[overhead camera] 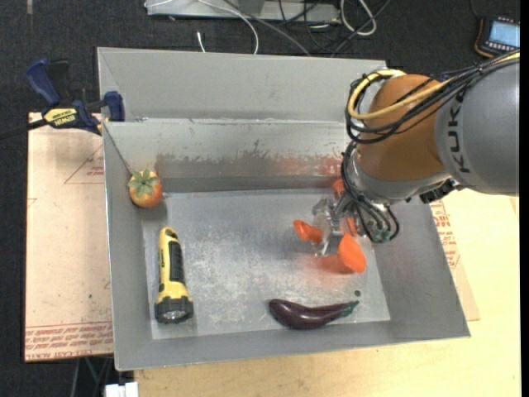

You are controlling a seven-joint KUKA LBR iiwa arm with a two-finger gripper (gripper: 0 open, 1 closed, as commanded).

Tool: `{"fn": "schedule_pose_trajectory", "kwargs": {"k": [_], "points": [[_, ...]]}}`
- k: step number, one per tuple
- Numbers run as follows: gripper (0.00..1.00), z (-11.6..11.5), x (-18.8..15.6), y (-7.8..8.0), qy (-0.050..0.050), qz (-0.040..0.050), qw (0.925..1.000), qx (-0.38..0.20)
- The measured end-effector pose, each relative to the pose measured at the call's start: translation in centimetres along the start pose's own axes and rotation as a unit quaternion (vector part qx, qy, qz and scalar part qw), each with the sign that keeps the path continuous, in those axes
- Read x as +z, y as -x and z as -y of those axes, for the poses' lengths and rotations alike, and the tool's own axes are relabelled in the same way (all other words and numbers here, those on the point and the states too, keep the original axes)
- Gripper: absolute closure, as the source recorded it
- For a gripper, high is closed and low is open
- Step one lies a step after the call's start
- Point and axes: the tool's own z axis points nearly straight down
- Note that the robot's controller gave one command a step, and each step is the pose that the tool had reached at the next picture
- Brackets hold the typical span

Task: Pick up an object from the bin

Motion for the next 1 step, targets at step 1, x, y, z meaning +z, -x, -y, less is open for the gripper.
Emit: {"fn": "schedule_pose_trajectory", "kwargs": {"k": [1], "points": [[1.00,-0.01,-2.48,0.09,0.000,0.0020,1.0000,0.000]]}}
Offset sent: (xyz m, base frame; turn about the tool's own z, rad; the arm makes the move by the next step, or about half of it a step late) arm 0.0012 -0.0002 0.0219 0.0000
